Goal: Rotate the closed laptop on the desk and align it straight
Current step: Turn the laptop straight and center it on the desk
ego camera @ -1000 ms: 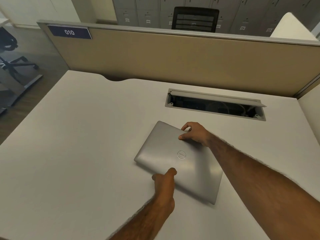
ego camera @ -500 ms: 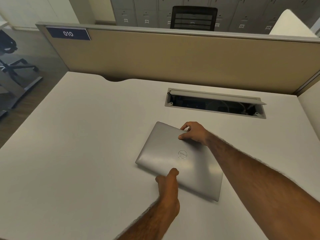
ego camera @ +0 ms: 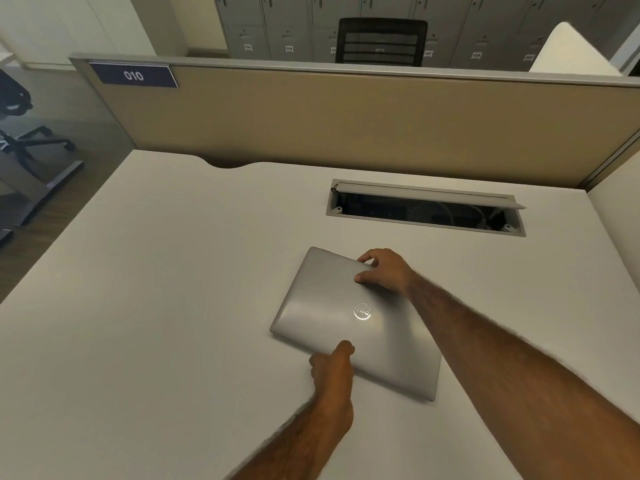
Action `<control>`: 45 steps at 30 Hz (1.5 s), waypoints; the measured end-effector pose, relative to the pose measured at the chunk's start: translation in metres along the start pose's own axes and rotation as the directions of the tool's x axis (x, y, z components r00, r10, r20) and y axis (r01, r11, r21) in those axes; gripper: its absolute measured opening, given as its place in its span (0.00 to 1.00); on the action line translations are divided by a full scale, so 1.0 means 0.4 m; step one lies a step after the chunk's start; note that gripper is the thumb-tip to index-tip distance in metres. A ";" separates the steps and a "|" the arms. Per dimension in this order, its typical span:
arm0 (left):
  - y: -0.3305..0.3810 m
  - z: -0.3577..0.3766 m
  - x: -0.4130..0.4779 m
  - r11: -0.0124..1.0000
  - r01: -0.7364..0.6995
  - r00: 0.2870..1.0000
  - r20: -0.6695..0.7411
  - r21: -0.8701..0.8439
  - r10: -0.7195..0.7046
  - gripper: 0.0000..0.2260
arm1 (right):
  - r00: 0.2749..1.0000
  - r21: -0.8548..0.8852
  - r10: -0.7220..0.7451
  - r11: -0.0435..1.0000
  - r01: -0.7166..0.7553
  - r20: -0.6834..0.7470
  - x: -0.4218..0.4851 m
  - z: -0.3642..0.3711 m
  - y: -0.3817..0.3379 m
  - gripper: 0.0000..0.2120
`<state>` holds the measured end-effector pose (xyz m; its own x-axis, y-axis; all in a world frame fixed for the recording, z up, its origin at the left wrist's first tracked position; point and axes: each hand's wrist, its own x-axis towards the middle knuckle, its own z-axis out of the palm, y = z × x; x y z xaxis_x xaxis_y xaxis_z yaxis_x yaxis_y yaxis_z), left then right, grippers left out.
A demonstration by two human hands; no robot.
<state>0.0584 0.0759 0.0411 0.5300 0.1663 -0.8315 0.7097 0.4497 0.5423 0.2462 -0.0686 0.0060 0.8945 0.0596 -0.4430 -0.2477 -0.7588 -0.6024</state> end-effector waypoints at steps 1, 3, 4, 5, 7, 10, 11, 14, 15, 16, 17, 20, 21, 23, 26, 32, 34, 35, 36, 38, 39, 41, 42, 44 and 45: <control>0.005 -0.012 0.001 0.999 -0.007 1.000 0.022 0.032 0.006 0.20 | 0.999 -0.022 0.003 1.000 -0.004 -0.035 -0.016 0.005 0.001 0.24; 0.018 -0.040 0.007 0.992 -0.015 0.999 0.045 0.128 0.009 0.06 | 0.988 -0.055 0.013 0.998 -0.022 -0.156 -0.064 0.020 0.010 0.24; 0.026 -0.057 0.013 0.982 -0.015 0.999 0.033 0.186 0.009 0.03 | 0.971 -0.043 0.019 0.999 -0.030 -0.238 -0.095 0.030 0.020 0.22; 0.037 -0.076 0.020 0.970 -0.021 1.000 0.006 0.240 0.020 0.04 | 0.944 0.001 0.031 0.999 -0.032 -0.327 -0.128 0.038 0.035 0.20; 0.069 -0.105 0.030 0.937 -0.071 0.994 -0.056 0.341 0.095 0.04 | 0.862 0.134 0.094 0.991 -0.031 -0.498 -0.199 0.049 0.076 0.17; 0.134 -0.126 0.059 0.797 -0.198 0.932 -0.144 0.570 0.334 0.08 | 0.752 0.281 0.259 0.954 -0.102 -0.606 -0.302 0.055 0.140 0.16; 0.157 -0.127 0.071 0.732 -0.243 0.897 -0.139 0.637 0.419 0.11 | 0.740 0.324 0.314 0.936 -0.136 -0.595 -0.330 0.059 0.158 0.17; 0.222 -0.114 0.110 0.581 -0.345 0.814 -0.073 0.737 0.576 0.13 | 0.743 0.422 0.455 0.870 -0.254 -0.490 -0.391 0.076 0.193 0.23; 0.236 -0.105 0.129 0.537 -0.360 0.803 -0.040 0.763 0.595 0.14 | 0.750 0.426 0.474 0.860 -0.282 -0.462 -0.402 0.081 0.201 0.26; 0.247 -0.095 0.146 0.493 -0.363 0.800 -0.008 0.790 0.601 0.16 | 0.756 0.425 0.480 0.857 -0.293 -0.446 -0.408 0.086 0.207 0.28; 0.254 -0.084 0.164 0.462 -0.361 0.804 0.019 0.810 0.594 0.19 | 0.761 0.426 0.481 0.855 -0.296 -0.435 -0.411 0.090 0.210 0.30; 0.259 -0.051 0.204 0.417 -0.344 0.843 0.081 0.841 0.532 0.23 | 0.765 0.440 0.507 0.837 -0.326 -0.397 -0.411 0.097 0.208 0.32; 0.258 -0.043 0.214 0.391 -0.334 0.851 0.096 0.858 0.517 0.23 | 0.763 0.445 0.520 0.828 -0.340 -0.384 -0.410 0.100 0.206 0.31; 0.258 -0.031 0.225 0.351 -0.316 0.856 0.105 0.881 0.506 0.22 | 0.757 0.457 0.540 0.814 -0.359 -0.367 -0.409 0.107 0.201 0.29; 0.260 -0.024 0.234 0.328 -0.303 0.860 0.108 0.895 0.499 0.21 | 0.751 0.469 0.552 0.804 -0.365 -0.363 -0.407 0.112 0.194 0.25; 0.261 -0.028 0.257 0.345 -0.309 0.853 0.098 0.886 0.512 0.17 | 0.740 0.526 0.560 0.785 -0.328 -0.374 -0.404 0.125 0.175 0.22; 0.263 -0.026 0.260 0.381 -0.302 0.857 0.073 0.874 0.510 0.17 | 0.713 0.543 0.580 0.773 -0.328 -0.394 -0.399 0.129 0.165 0.24; 0.264 -0.025 0.261 0.398 -0.301 0.859 0.064 0.867 0.508 0.17 | 0.698 0.557 0.595 0.762 -0.331 -0.399 -0.396 0.129 0.161 0.25; 0.266 -0.024 0.263 0.416 -0.301 0.862 0.057 0.858 0.504 0.17 | 0.685 0.574 0.609 0.749 -0.331 -0.400 -0.393 0.128 0.157 0.27; 0.267 -0.026 0.264 0.448 -0.306 0.866 0.050 0.840 0.497 0.18 | 0.672 0.606 0.628 0.727 -0.325 -0.393 -0.386 0.123 0.155 0.29; 0.266 -0.028 0.264 0.463 -0.311 0.868 0.050 0.830 0.494 0.18 | 0.671 0.614 0.629 0.722 -0.319 -0.392 -0.383 0.120 0.157 0.29; 0.261 -0.029 0.262 0.496 -0.323 0.871 0.049 0.806 0.488 0.18 | 0.672 0.614 0.626 0.725 -0.313 -0.396 -0.377 0.113 0.163 0.30; 0.258 -0.029 0.260 0.513 -0.331 0.871 0.048 0.792 0.488 0.17 | 0.673 0.609 0.622 0.729 -0.312 -0.399 -0.374 0.107 0.167 0.31; 0.250 -0.025 0.253 0.536 -0.355 0.865 0.053 0.766 0.498 0.17 | 0.677 0.594 0.613 0.741 -0.313 -0.408 -0.368 0.093 0.176 0.32; 0.246 -0.022 0.250 0.542 -0.368 0.861 0.058 0.755 0.505 0.17 | 0.679 0.586 0.607 0.747 -0.313 -0.412 -0.364 0.085 0.181 0.33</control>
<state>0.1771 0.1446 0.0104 0.8414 0.3197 -0.4356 0.5402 -0.4804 0.6909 0.0855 -0.1103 0.0041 0.6103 -0.6878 -0.3930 -0.6829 -0.2054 -0.7010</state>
